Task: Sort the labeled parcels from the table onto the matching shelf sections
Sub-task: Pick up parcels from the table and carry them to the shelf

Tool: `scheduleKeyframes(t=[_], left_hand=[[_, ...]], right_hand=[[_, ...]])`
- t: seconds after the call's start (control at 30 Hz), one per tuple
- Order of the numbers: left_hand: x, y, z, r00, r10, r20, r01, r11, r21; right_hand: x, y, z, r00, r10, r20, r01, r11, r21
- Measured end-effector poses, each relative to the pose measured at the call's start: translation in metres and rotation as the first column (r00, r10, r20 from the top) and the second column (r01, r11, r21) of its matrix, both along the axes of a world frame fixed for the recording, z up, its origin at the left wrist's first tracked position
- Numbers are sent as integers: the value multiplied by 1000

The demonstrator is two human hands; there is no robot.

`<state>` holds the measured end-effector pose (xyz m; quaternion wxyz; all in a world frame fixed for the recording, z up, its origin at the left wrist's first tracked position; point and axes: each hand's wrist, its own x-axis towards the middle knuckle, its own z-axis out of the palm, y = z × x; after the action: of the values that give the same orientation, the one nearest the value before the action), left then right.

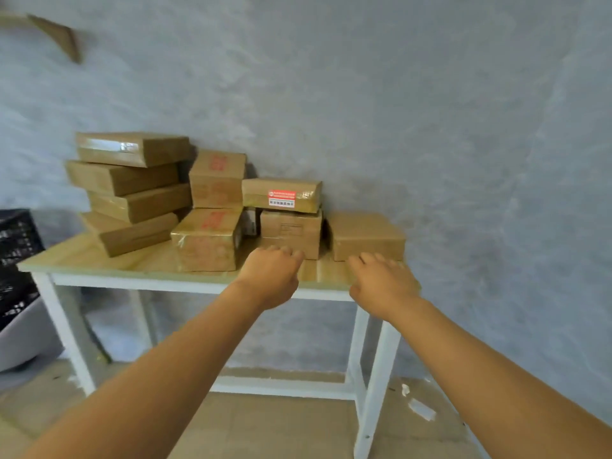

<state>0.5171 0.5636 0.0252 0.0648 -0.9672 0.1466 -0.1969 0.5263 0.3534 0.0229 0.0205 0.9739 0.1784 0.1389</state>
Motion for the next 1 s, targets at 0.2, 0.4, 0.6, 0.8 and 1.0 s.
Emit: scheduleKeyframes(t=[0.2, 0.4, 0.6, 0.8, 1.0], left_hand=[[47, 85, 3, 984, 177, -25, -177, 984, -4], [85, 164, -2, 954, 300, -4, -299, 953, 40], [143, 204, 0, 965, 262, -13, -261, 965, 28], [216, 182, 6, 989, 144, -22, -144, 989, -31], [281, 150, 14, 988, 142, 57, -140, 989, -40]], right_hand=[[90, 82, 1, 980, 197, 14, -197, 980, 27], [141, 170, 0, 933, 360, 3, -360, 932, 45], [187, 209, -5, 941, 339, 24, -339, 936, 99], [232, 180, -2, 983, 180, 28, -182, 975, 124], [283, 131, -1, 997, 71, -10, -69, 987, 148]])
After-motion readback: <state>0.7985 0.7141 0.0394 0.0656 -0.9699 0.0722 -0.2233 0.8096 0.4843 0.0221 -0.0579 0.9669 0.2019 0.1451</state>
